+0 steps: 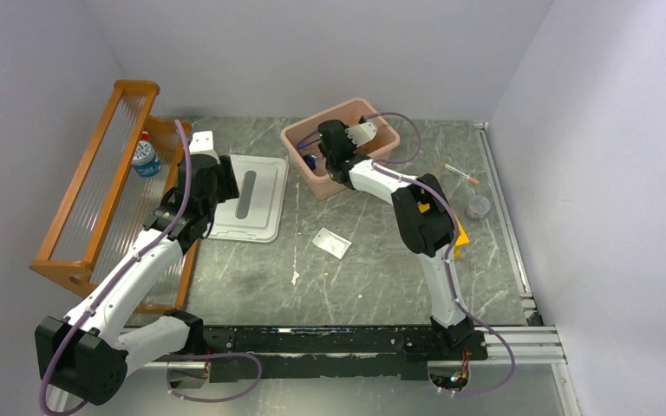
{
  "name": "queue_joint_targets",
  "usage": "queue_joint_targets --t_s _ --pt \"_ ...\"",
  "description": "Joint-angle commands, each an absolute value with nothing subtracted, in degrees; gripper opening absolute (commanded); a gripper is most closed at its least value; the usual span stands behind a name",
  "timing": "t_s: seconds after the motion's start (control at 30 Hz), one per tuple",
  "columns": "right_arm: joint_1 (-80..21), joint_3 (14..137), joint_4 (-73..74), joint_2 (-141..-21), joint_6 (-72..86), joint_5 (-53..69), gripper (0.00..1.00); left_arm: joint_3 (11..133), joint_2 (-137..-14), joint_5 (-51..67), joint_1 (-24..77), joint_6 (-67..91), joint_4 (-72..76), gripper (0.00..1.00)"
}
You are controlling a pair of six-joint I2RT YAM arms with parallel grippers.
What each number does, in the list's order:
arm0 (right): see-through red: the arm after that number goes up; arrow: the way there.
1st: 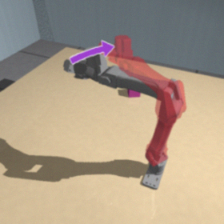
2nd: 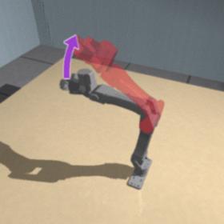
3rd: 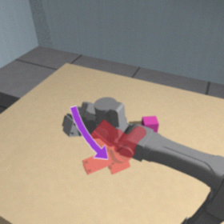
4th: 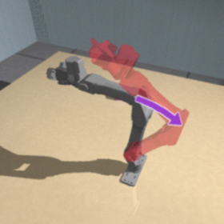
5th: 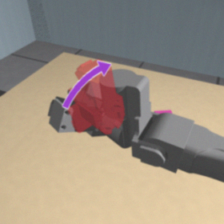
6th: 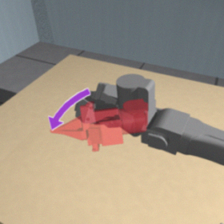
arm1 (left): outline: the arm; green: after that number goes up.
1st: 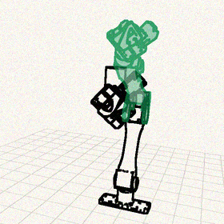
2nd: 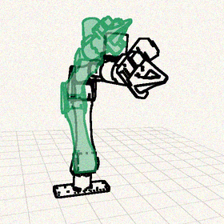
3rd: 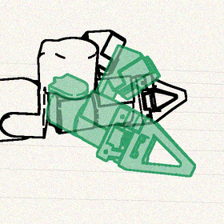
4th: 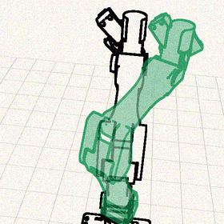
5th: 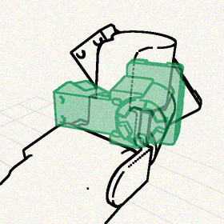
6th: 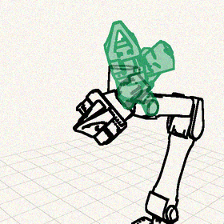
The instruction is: Organize the chemistry lab equipment
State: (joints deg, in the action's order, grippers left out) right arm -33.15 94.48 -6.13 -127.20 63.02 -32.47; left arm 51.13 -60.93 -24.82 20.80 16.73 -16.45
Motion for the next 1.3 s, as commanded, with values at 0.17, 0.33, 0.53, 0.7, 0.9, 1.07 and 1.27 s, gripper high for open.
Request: queue_joint_targets --t_s 0.17,0.33,0.53,0.7,0.9,1.07,1.27 --pt "-33.45 103.68 -1.42 -131.38 58.87 -38.49 0.36 50.62 -61.26 -25.1 20.23 16.0 -16.17 0.65" --pt "-33.89 103.75 -0.89 -129.47 56.05 -39.9 0.55 50.71 -61.35 -25.06 20.22 16.02 -16.17 0.65" --pt "-34.18 103.59 -0.76 -125.36 50.12 -38.99 0.6 50.71 -60.92 -24.93 20.23 16.0 -16.17 0.65" --pt "-34.19 103.09 -0.35 -119.51 41.02 -33.4 0.63 50.63 -60.49 -21.91 20.21 15.56 -15.41 0.66" --pt "-34.17 96.69 4.57 -107.29 27.77 -24.32 0.66 49.36 -60.47 1.08 20.3 11.35 -9.41 0.67" --pt "-34.17 86.6 15.72 -95.61 24.08 -15.49 0.66 49.42 -64.48 15.47 20.46 11.77 -8.04 0.72" --pt "-34.11 61.73 17.01 -77.07 27.49 -12.64 0.65 49.63 -69.23 26.1 22.12 15.84 -6.18 0.84"
